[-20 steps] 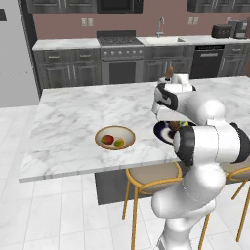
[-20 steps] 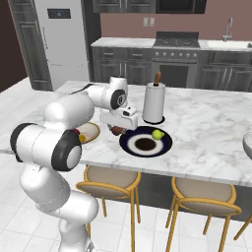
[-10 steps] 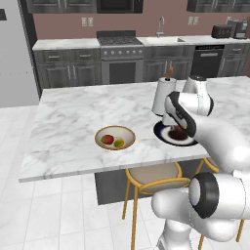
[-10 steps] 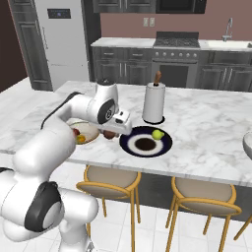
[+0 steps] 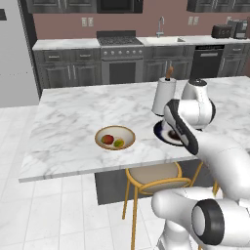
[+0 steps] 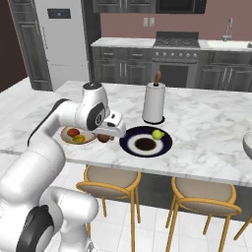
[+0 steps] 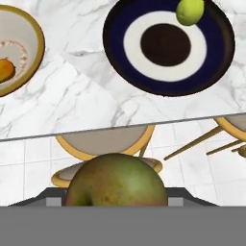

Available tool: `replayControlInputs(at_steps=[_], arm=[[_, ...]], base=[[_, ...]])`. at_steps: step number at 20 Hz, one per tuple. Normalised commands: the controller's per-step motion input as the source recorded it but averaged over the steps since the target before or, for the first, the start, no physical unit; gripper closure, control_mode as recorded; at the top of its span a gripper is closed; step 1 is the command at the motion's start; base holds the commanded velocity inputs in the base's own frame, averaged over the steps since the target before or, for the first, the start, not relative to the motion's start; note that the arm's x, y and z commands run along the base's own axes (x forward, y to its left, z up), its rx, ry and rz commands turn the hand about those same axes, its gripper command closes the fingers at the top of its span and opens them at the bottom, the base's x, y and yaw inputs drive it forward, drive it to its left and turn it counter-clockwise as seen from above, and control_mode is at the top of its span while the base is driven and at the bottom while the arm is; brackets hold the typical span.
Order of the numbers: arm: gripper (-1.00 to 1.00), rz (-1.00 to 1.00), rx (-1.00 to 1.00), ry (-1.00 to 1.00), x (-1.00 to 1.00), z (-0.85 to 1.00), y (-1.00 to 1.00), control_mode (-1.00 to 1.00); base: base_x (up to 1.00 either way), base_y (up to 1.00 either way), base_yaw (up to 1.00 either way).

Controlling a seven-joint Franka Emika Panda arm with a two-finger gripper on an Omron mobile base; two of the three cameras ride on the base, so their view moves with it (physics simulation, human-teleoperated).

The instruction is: Take the fruits from the plate on the dining counter and place two fruits in each bowl.

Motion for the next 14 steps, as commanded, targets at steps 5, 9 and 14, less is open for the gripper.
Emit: replayControlInputs(at_steps=[5,9,14], arm=[[1.0,-0.04,-0.03,0.01,0.0,0.1,0.04,-1.0],[1.0,-0.02,0.0,0.0,0.0,0.0,0.0,1.0],[1.0,0.0,0.0,0.0,0.0,0.0,0.0,1.0]], base=[[0.0,0.0,0.0],[-0.07,-0.3,-0.04],[-0.17,-0.99,-0.04]])
